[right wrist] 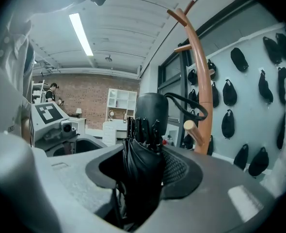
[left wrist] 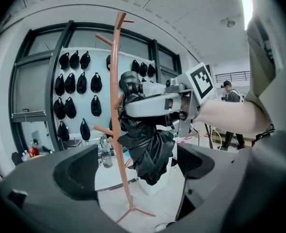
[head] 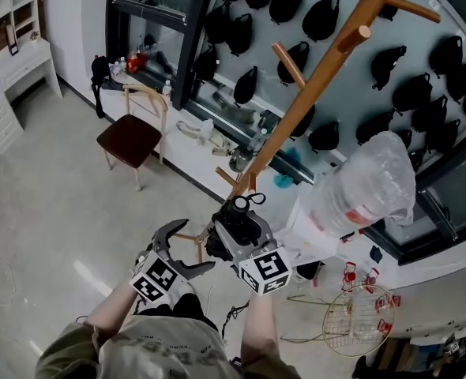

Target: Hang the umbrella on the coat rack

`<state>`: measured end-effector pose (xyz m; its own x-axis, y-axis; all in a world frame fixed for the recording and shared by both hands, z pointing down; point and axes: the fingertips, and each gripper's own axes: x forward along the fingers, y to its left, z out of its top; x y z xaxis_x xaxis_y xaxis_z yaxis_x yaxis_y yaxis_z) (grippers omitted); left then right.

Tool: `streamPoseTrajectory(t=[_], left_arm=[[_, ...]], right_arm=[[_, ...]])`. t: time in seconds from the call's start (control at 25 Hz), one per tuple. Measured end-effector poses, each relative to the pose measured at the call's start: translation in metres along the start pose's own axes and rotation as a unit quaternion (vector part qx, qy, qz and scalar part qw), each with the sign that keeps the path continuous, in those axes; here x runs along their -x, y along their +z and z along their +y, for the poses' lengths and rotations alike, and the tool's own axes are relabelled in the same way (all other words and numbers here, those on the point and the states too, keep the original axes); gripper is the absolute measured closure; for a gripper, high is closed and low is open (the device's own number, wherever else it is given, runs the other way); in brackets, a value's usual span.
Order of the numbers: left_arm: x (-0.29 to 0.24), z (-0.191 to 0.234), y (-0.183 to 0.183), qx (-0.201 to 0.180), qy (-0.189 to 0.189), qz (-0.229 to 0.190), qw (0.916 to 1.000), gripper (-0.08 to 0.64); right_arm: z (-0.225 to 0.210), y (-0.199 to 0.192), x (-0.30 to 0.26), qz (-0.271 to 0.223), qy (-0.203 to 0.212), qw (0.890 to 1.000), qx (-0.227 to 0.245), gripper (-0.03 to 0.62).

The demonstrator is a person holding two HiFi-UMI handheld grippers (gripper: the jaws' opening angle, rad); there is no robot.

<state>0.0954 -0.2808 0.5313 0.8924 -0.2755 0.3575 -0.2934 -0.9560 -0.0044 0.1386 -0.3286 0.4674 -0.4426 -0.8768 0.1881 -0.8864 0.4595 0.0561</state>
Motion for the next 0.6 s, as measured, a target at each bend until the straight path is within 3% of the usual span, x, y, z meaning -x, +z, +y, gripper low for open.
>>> streamPoseTrajectory(t=[0.6], left_arm=[[-0.009, 0.022, 0.008, 0.016, 0.052, -0.008, 0.9985, 0.074]], right_arm=[[-0.024, -0.043, -0.027, 0.045, 0.026, 0.999, 0.010, 0.394]])
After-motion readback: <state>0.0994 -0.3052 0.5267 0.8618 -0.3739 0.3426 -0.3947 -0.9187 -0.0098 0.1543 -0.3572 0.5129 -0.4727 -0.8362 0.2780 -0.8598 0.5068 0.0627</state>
